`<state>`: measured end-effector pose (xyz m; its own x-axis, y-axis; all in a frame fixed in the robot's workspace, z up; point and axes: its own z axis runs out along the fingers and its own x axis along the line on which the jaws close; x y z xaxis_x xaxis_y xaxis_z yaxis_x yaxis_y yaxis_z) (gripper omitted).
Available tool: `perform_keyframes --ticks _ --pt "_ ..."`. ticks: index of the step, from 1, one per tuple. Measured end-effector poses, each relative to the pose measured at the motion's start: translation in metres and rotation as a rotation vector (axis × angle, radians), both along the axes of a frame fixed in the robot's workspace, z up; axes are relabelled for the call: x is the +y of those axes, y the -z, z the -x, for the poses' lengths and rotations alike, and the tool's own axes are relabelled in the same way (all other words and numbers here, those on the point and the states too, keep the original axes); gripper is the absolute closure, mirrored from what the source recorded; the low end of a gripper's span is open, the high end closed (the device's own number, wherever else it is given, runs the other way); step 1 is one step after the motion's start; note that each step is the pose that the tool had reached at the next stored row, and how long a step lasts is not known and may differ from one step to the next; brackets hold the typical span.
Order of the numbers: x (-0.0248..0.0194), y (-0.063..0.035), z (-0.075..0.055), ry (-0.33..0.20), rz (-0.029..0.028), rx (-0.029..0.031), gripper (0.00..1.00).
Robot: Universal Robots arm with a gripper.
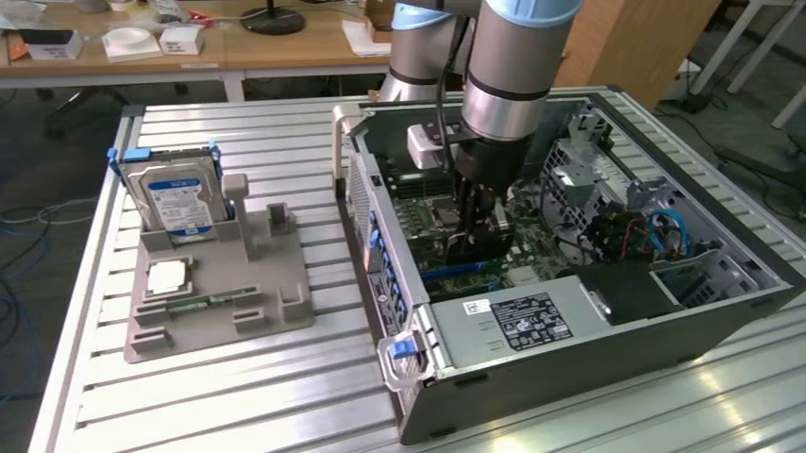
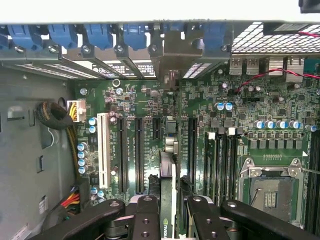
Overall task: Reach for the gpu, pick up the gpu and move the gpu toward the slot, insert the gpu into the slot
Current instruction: 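Insert the gpu into the slot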
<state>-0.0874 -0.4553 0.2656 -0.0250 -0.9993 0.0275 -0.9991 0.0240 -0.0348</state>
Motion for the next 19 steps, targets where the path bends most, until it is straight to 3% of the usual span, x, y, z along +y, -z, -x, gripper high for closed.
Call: perform_keyframes --ticks 19 --pt "-0.0004 0.0047 0.0022 0.0 0.0004 0.0002 0.74"
